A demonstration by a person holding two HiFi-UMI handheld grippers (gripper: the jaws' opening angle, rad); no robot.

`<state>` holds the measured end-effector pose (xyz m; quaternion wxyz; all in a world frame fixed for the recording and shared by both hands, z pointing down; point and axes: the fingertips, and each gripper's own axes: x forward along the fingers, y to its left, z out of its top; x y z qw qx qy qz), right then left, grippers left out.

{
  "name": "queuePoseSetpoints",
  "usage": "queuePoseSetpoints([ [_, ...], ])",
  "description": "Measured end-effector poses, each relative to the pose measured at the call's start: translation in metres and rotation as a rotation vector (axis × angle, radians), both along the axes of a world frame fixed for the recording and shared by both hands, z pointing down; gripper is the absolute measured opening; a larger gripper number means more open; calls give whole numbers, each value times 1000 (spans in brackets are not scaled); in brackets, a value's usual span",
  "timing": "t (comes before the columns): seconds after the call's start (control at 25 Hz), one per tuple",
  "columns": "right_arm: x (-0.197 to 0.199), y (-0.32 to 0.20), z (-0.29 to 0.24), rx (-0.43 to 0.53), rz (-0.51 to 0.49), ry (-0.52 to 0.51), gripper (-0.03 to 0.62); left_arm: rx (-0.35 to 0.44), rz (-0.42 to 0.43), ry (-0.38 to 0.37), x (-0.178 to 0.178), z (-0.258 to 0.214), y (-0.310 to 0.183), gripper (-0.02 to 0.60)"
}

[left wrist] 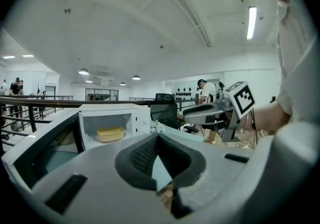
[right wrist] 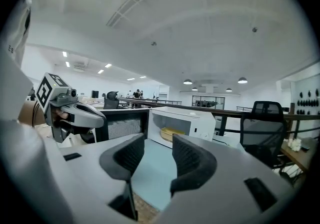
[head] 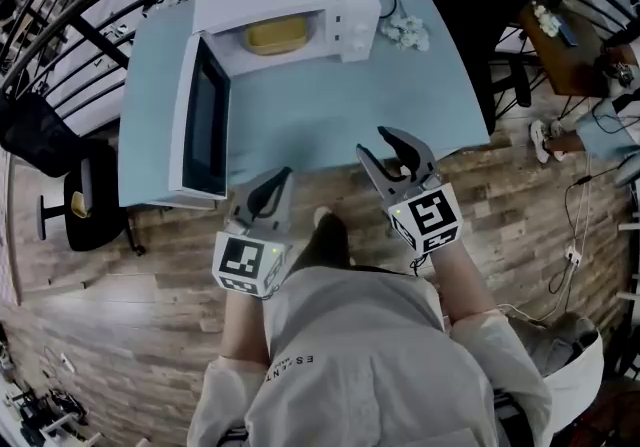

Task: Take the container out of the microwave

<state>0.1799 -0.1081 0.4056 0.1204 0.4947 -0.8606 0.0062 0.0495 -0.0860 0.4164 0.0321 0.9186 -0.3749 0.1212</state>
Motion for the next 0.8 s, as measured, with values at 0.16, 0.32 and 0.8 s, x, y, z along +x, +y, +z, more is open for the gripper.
queuePoseSetpoints([
  [0.16, -9, -46, 4, -31, -67, 37, 172, -1, -35, 7, -3, 0, -42, -6],
  [0.32, -25, -91, 18, -76, -133, 87, 173, -11, -73, 19, -11, 2, -84, -6],
  [0.8, -80, -219, 69, -183, -294, 268, 173, -22, -119, 22, -38, 27, -177, -6],
])
